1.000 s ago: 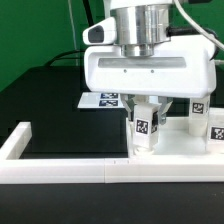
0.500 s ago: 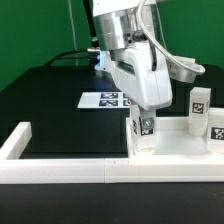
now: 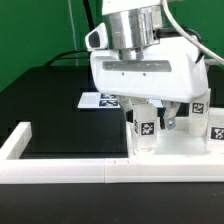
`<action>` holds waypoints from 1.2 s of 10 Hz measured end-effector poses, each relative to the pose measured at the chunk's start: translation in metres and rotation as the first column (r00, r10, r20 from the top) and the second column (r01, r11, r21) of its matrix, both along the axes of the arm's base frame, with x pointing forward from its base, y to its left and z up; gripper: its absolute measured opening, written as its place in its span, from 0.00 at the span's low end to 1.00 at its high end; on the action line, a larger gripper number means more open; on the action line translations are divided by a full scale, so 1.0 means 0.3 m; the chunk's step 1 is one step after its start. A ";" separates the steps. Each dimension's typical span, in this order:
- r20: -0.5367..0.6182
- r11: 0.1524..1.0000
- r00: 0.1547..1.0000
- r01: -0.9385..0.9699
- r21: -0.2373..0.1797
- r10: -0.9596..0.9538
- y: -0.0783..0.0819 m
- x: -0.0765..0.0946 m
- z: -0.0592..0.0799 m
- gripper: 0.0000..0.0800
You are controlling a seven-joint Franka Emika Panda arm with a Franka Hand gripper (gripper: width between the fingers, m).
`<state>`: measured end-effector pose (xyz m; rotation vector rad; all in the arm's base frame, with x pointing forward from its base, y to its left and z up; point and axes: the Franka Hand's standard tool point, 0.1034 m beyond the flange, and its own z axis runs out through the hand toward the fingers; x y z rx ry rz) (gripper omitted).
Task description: Assemble square table
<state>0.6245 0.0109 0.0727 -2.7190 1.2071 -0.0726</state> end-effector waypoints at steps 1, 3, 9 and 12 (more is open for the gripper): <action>0.009 0.998 0.997 -0.070 -0.008 0.070 -0.001 0.000 0.000 0.81; 0.030 0.960 0.960 -0.278 -0.044 0.279 -0.003 0.001 0.003 0.81; 0.028 0.884 0.887 -0.456 -0.100 0.461 0.001 0.006 0.012 0.47; 0.009 0.983 0.984 -0.176 -0.057 0.177 -0.016 0.001 0.005 0.37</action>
Offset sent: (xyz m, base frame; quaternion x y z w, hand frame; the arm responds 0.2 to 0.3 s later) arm -0.0035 0.0026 0.0193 -0.0307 0.0346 -0.4692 0.8819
